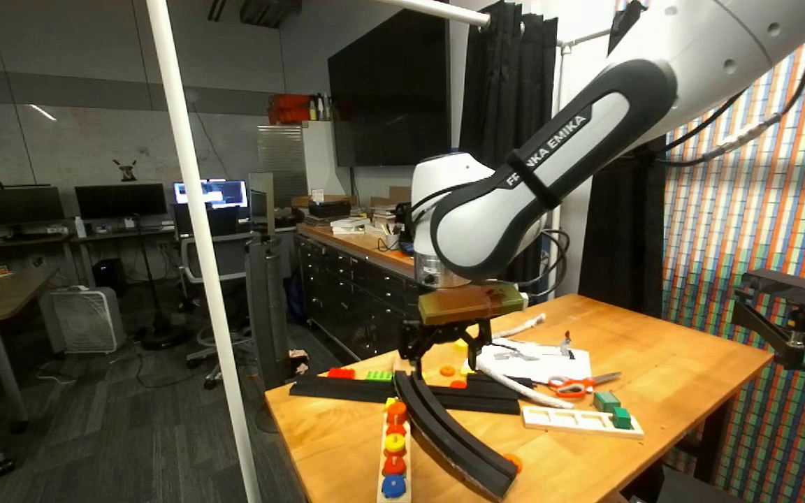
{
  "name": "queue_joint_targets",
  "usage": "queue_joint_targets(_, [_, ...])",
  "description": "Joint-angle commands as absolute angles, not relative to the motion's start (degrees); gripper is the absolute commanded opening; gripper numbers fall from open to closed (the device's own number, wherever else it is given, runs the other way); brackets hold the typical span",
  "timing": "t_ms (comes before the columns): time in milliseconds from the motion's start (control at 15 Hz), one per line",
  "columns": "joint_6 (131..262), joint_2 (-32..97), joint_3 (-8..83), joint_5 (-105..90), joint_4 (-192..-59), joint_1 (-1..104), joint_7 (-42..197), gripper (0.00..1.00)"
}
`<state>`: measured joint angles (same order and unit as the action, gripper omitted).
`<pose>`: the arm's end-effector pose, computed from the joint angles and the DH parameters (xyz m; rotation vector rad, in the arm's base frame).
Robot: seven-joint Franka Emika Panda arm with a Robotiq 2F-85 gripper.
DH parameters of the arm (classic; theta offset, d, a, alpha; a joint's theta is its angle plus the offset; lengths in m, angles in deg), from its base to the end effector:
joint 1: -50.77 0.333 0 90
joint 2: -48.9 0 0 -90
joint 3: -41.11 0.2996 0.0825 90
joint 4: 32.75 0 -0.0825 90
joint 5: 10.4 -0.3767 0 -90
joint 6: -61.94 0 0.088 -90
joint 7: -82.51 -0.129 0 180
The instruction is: Take the orange coin from the table and put it on the rack, then take a different orange coin from the rack and put it on the table, and put a yellow one on top of the orange one on the rack
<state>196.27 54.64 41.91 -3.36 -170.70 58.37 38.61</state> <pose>0.4748 0.0663 0.3219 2.9648 -0.8131 0.1125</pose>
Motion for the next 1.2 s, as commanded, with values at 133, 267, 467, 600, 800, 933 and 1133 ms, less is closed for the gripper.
queue_joint_targets(133, [195.6, 70.6, 42.3, -4.0, -182.6, 51.8, 38.6, 1.00])
queue_joint_targets(267, [194.0, 75.4, 41.4, -5.0, -185.1, 50.5, 44.6, 1.00])
queue_joint_targets(467, [187.8, 82.1, 40.8, -5.6, -185.8, 49.2, 54.9, 1.00])
queue_joint_targets(600, [182.2, 85.7, 40.5, -5.6, -184.6, 48.4, 61.4, 1.00])
queue_joint_targets(800, [174.4, 89.6, 39.0, -5.3, -182.4, 48.3, 70.9, 1.00])
queue_joint_targets(933, [170.5, 90.9, 38.1, -4.5, -181.1, 48.6, 77.0, 1.00])
queue_joint_targets(1133, [167.9, 90.7, 36.9, -3.4, -179.4, 49.0, 84.6, 1.00])
